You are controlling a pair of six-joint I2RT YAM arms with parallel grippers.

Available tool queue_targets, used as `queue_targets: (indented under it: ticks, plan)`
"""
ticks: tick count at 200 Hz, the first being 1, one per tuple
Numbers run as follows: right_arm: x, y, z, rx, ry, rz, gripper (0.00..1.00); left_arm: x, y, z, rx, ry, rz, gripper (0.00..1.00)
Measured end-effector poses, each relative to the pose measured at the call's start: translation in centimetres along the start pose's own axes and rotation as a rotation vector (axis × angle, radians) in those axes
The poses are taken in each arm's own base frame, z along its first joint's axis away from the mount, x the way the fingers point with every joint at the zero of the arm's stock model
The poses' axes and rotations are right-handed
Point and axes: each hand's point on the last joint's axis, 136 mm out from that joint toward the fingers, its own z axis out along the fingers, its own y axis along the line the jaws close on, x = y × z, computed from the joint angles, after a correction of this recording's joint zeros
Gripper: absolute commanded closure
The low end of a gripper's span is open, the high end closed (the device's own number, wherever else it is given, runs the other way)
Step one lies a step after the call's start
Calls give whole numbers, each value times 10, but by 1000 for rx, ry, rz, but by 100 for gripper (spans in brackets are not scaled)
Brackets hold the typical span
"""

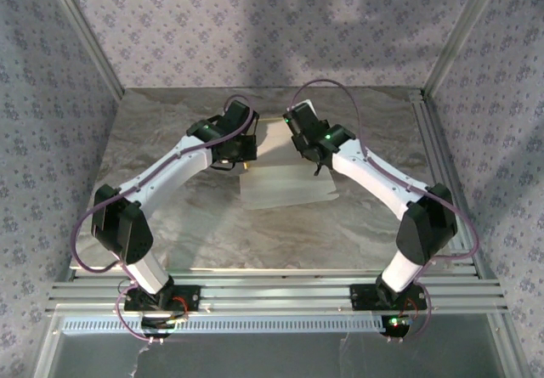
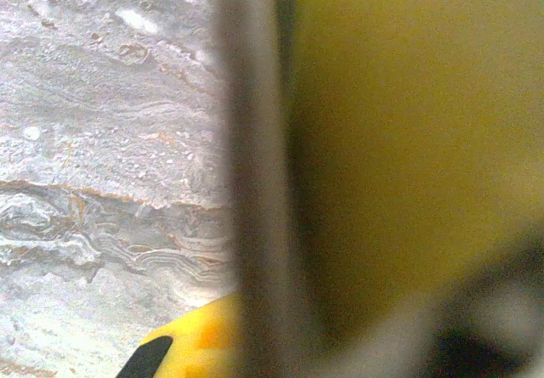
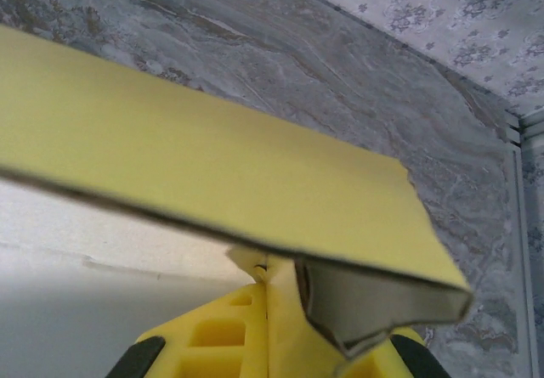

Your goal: Fold the paper box

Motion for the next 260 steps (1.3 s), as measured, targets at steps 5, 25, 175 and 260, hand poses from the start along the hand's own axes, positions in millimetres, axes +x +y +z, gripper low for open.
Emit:
queue_targets:
  ticks: [5, 25, 175, 260]
  plan:
    - [1, 1, 1, -12, 4, 2, 88, 0, 1, 0, -2, 2, 0, 100]
    - [4, 3, 4, -100, 21, 41, 71, 2, 2, 3, -7, 4, -1, 100]
    - [8, 1, 2, -405, 21, 204, 67, -5, 2, 19, 53, -24, -81, 100]
    - [-16, 1, 6, -431, -19, 201, 71, -4, 3, 19, 52, -17, -77, 100]
